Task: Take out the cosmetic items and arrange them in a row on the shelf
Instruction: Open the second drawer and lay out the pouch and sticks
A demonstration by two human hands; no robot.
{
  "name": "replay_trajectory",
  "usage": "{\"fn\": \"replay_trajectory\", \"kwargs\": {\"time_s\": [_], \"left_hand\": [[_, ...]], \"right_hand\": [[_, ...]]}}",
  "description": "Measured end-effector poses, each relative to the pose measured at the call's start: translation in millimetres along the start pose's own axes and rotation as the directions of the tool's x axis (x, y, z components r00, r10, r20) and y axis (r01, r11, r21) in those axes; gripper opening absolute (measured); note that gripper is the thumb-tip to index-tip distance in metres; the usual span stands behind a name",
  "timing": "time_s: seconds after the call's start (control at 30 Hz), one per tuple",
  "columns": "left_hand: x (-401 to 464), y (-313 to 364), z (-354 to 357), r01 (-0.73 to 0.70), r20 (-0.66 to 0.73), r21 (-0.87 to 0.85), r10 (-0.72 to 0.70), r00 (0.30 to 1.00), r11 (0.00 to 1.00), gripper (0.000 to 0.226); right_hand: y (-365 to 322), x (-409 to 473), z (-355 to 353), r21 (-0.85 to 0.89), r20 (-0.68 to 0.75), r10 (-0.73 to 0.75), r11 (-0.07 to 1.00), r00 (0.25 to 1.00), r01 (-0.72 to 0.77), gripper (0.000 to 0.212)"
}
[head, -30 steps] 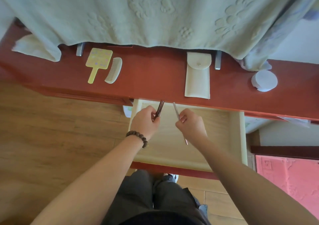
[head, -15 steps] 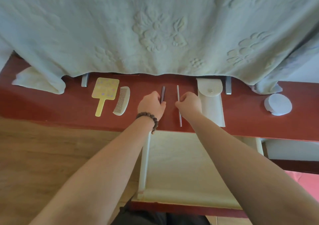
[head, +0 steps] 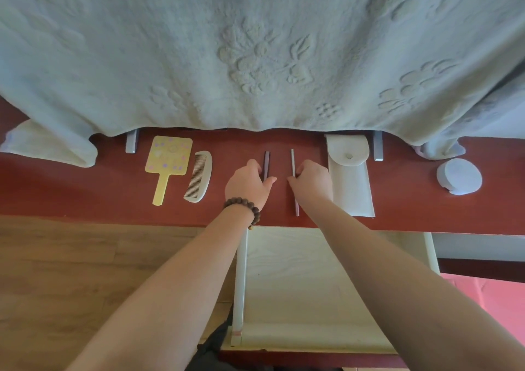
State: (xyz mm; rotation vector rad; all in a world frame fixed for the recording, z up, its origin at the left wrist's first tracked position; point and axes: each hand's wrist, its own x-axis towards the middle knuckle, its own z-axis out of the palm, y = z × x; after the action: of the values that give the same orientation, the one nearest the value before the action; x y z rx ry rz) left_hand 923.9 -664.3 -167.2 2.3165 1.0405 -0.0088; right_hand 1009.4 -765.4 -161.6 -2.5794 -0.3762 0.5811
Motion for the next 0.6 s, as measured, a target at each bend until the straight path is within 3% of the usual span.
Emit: {"fn": "replay_trajectory", "kwargs": {"time_s": [0.2,0.37,0.6], "left_hand": [[-16.7,-4.2,-8.6,-0.053,-0.016,0.028,0.053,0.998,0.998,0.040],[-58.9,-4.1,-7.4,-0.093,-0.091,0.024,0.095,0.991,0.995,0.043],[-165.0,5.1,29.1,-0.083,-0.126,0.125,0.099,0.987,0.989,0.050]], "right_hand": [[10.5,-13.8,-8.9,0.040,0.011,-0.056,0.998,0.998,0.056,0.026],[32.8,-53.8,-25.5,0.091,0.024,-0.191,0.978,0.981,0.188,0.042],[113.8,-130.1,-44.7,0.089,0.002,-0.363,0.928,0.932,0.362,0.048]]}}
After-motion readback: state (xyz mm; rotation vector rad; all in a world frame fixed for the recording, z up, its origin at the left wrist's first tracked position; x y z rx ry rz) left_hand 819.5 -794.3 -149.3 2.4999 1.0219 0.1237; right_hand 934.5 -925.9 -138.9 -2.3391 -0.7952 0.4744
